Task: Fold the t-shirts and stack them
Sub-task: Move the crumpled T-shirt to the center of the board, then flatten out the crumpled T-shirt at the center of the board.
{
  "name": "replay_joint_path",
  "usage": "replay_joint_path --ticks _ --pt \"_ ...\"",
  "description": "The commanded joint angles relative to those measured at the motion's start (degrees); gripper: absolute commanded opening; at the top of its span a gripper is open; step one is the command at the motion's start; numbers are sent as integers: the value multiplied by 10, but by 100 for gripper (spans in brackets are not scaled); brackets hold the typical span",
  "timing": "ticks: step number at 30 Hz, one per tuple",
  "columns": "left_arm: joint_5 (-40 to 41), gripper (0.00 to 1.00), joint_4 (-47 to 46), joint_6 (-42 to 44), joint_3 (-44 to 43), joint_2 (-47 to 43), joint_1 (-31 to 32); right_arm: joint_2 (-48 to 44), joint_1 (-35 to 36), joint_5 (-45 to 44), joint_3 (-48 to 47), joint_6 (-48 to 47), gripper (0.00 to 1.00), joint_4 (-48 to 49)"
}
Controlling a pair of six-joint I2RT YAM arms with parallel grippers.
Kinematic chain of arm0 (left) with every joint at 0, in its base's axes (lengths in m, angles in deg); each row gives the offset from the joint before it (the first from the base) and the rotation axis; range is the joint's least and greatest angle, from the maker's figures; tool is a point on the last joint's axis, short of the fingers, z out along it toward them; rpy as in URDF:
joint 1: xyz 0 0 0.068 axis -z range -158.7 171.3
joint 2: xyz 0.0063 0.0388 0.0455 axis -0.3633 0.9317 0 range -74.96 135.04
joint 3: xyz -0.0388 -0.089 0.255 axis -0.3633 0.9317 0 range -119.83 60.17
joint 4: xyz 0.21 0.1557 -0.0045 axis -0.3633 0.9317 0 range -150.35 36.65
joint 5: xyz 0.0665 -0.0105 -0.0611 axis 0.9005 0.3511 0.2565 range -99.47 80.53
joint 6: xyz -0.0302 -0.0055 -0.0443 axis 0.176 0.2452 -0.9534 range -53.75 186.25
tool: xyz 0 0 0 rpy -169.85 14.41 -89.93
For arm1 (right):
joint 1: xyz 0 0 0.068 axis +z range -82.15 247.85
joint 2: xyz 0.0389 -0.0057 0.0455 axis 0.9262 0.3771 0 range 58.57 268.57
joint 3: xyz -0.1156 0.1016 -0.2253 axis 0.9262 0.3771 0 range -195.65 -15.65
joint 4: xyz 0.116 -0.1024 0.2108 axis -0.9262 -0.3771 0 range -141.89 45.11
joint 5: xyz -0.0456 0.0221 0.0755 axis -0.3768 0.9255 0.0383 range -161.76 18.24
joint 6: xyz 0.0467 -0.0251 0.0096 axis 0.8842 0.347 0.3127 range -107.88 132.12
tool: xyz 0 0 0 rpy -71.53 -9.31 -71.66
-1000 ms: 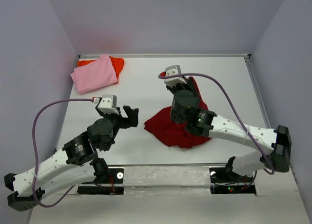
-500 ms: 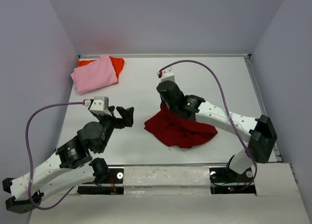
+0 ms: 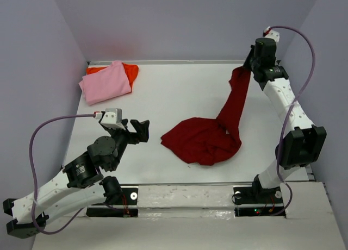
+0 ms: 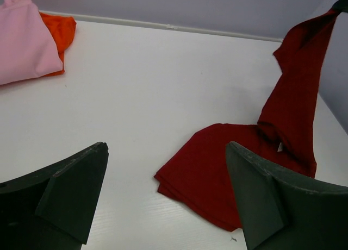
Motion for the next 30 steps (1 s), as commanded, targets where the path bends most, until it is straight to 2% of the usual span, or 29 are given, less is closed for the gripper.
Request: replay_joint_path --ticks 1,4,5,8,9,13,14,18,21,22,24,27,30 --pt "5 99 -17 1 6 -6 0 -43 18 -127 -49 -60 0 -21" --pt "0 99 -19 2 7 -5 0 -31 18 -151 -34 -64 0 -26" --pt "0 99 -19 2 7 -5 0 -23 18 -152 -28 -54 4 -34" --pt "-1 99 -18 2 8 -10 0 -22 18 -83 -11 -26 71 -57" --pt "-2 99 -20 2 9 -10 0 -25 18 -73 -5 -19 99 -63" --pt "-3 99 -20 1 9 -14 0 -88 60 -65 47 0 100 -82" --pt "-3 99 -19 1 9 -15 0 -106 72 -56 88 2 100 -74" --pt "-5 99 -22 4 10 -10 0 -194 195 -66 173 29 100 -74" --pt "0 99 -15 2 6 1 0 -261 242 -34 260 82 98 -72" --pt "1 99 -15 2 7 2 0 -278 280 -31 283 105 97 -69" --pt "-1 99 -15 -1 6 1 0 -318 315 -49 345 130 93 -76" --pt "1 99 -17 -1 9 -6 0 -351 368 -69 412 178 93 -95" --pt "4 99 -17 1 9 -6 1 -368 401 -100 444 217 93 -115"
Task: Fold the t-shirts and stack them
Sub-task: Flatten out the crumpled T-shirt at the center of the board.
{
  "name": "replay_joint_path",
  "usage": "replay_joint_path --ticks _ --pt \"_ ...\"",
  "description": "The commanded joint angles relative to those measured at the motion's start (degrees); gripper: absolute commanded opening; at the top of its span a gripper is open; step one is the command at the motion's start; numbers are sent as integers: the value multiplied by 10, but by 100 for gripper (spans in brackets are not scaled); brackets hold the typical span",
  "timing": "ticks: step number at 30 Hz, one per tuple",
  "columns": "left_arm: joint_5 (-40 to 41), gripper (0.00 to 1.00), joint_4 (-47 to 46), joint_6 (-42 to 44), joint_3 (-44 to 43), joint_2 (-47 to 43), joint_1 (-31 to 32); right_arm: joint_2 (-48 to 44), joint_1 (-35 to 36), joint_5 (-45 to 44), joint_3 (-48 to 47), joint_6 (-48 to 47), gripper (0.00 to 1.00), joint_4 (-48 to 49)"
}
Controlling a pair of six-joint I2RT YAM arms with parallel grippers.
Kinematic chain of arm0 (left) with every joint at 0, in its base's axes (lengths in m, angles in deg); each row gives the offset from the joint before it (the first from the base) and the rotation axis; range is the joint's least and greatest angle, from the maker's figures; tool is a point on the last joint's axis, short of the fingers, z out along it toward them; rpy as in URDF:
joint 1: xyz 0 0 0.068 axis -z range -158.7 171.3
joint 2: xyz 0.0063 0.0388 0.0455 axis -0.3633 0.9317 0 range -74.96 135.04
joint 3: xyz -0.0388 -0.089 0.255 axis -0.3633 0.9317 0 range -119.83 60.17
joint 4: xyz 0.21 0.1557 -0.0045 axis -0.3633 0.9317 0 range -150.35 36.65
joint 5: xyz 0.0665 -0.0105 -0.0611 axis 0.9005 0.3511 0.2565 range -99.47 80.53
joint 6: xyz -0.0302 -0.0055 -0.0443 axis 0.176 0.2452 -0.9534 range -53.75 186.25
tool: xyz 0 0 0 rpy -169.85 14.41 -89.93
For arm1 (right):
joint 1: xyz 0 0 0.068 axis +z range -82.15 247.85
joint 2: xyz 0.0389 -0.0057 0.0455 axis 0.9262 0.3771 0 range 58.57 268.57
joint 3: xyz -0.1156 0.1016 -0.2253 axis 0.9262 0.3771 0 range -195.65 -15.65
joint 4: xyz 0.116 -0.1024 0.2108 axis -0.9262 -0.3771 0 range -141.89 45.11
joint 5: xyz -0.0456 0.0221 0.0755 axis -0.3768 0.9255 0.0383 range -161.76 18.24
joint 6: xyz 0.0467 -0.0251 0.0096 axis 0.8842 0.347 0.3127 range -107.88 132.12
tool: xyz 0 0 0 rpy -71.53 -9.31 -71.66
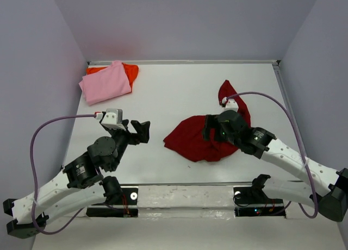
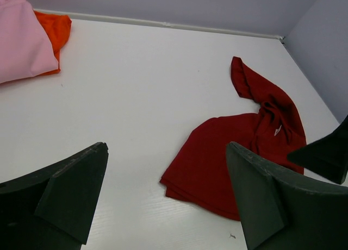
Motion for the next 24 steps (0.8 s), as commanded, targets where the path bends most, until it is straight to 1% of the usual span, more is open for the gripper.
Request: replay_joint_path --ticks 1,4,10,13,18,20,21,22,23,24 --pt "13 99 -17 0 4 1 0 -29 29 -44 62 83 93 -26" --pt "11 99 -18 0 4 6 0 -35 34 -46 97 98 93 -19" --pt "6 99 -18 -1 4 8 0 -9 34 -53 127 106 93 4" --pt "7 99 -18 0 4 7 0 8 34 -62 127 106 92 17" --pt "6 99 -18 -1 5 7 0 54 34 -35 139 110 88 60" --pt "6 99 -18 -1 5 5 0 70 34 -24 151 116 84 84" --pt "6 99 -18 -1 5 5 0 76 34 -22 156 117 80 95" --pt "6 99 -18 -1 5 4 0 78 34 -18 157 115 74 97" --pt "6 99 -18 0 5 5 0 79 34 -19 156 115 52 99" --pt "6 99 -18 -1 5 5 0 80 34 -18 156 115 38 103"
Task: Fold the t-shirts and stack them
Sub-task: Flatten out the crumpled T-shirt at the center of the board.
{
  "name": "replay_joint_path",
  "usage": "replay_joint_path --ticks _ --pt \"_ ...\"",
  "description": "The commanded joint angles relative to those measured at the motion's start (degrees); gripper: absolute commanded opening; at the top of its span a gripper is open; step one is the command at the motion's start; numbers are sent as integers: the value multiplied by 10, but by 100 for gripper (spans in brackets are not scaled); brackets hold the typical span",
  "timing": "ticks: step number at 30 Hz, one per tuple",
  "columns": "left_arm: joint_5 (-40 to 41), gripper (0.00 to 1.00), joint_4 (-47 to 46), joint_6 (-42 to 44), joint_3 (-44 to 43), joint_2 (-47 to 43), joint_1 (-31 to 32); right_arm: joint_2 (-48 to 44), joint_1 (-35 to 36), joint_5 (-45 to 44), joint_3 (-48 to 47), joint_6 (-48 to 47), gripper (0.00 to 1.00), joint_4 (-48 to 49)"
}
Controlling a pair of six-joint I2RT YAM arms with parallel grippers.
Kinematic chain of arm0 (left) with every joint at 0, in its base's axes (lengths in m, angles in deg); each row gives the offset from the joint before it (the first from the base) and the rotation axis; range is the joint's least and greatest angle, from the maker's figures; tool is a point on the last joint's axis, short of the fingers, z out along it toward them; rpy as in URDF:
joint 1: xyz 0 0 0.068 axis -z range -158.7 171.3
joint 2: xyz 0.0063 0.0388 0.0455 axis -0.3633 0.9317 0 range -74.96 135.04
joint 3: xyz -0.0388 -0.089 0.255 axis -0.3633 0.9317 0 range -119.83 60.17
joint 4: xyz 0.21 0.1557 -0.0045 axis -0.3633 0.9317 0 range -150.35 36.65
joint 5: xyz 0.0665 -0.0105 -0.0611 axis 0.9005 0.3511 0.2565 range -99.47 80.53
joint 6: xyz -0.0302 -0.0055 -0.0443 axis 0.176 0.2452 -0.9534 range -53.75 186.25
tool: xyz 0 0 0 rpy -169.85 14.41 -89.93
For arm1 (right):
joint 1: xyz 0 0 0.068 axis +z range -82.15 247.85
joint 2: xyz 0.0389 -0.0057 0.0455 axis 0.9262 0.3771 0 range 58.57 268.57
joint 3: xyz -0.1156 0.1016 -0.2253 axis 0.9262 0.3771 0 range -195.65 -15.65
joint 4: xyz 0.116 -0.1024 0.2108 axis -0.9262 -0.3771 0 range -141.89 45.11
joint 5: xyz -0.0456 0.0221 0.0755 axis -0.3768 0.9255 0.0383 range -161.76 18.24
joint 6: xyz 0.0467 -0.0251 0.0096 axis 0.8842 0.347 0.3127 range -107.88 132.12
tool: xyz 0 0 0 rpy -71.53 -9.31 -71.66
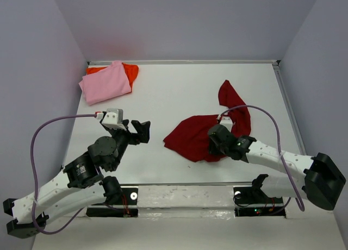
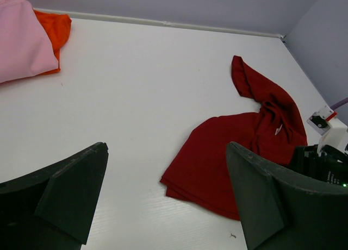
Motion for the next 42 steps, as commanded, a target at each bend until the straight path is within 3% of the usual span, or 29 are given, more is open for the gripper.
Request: replay_joint_path --ticks 1,2,3,15,29,36,42 --pt "6 99 -18 -1 5 3 0 4 5 0 1 11 26 52" --pt "6 99 -17 0 5 4 0 4 5 0 -1 8 7 52" --pt "6 99 -18 1 5 5 0 5 5 -1 -2 5 0 51" --pt "5 99 -17 0 5 1 0 35 10 2 -124 -63 0 43" --pt "2 99 -17 0 6 -2 0 205 10 -67 -428 -162 0 36" --pt "3 99 -18 2 6 -3 0 187 10 -103 -528 -216 0 10" --pt "2 99 -20 5 6 -1 0 153 10 -131 -558 -246 0 -13"
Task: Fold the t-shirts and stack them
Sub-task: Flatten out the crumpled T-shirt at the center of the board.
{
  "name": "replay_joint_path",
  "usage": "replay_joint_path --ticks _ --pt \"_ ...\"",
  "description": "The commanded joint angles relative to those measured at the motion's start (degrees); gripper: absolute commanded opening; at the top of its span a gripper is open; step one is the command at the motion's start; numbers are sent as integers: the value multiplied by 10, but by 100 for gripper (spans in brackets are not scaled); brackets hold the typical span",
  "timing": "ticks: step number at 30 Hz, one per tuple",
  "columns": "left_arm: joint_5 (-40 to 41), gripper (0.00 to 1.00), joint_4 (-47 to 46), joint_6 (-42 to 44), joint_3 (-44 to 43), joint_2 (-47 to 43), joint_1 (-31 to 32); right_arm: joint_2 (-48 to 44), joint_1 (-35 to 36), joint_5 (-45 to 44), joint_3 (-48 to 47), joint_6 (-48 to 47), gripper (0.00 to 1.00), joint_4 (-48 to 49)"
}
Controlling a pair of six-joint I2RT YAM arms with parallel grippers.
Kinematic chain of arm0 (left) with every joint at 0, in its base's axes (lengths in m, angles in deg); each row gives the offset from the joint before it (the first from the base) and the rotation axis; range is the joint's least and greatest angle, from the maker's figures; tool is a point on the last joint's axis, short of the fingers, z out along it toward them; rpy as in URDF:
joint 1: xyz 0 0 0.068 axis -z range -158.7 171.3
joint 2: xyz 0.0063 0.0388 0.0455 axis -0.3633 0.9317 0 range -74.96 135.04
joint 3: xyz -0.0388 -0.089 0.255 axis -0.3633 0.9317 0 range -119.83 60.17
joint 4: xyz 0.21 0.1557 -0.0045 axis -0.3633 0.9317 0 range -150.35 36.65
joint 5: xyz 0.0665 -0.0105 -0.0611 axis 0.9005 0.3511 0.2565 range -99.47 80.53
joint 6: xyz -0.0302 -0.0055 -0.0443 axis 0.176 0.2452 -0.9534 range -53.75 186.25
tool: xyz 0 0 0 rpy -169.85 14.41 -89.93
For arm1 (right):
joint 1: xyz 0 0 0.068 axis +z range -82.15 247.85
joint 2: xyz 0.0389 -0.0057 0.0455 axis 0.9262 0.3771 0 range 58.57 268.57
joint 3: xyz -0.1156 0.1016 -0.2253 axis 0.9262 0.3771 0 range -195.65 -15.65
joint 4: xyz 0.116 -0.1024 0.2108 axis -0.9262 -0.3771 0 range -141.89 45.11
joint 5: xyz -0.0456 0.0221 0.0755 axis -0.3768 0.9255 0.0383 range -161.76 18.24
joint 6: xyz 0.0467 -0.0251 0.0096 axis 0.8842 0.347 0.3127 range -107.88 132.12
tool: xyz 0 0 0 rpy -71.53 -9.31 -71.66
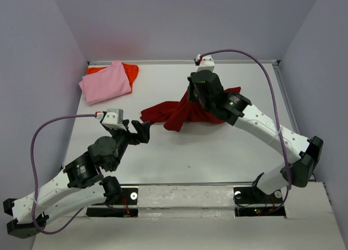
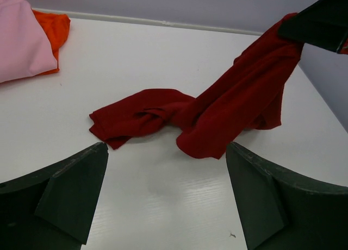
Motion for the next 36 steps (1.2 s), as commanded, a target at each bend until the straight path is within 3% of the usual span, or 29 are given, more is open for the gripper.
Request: replay_joint_path --ticks 1,7,14,18,25,26,27,28,30,31,33,36 --pt "5 99 -20 5 6 -1 0 -51 4 -36 -33 -30 0 -6" --pt "8 99 -19 5 6 -1 0 -99 4 -3 60 20 0 -27" --pt "8 99 -21 8 5 8 0 -219 11 73 241 112 0 -55" --pt "8 99 -20 6 5 9 0 -297 17 68 339 149 0 -82" --pt "11 99 -18 6 5 12 -1 -344 17 89 388 167 0 -111" --pt "12 99 -19 5 5 12 -1 -341 17 99 388 162 6 -107" --pt "12 99 -18 5 5 13 -1 -336 17 103 386 161 18 -103" --pt "12 99 -18 6 5 12 -1 -323 17 113 385 158 39 -95" --pt "12 99 -18 6 5 13 -2 -306 17 121 381 151 52 -80" --pt "12 99 -18 5 5 13 -2 -284 22 129 374 142 64 -55" --pt "12 99 -18 5 5 12 -2 -259 22 127 365 131 74 -37" --pt "16 99 -16 4 5 12 -2 -202 33 127 339 105 77 2"
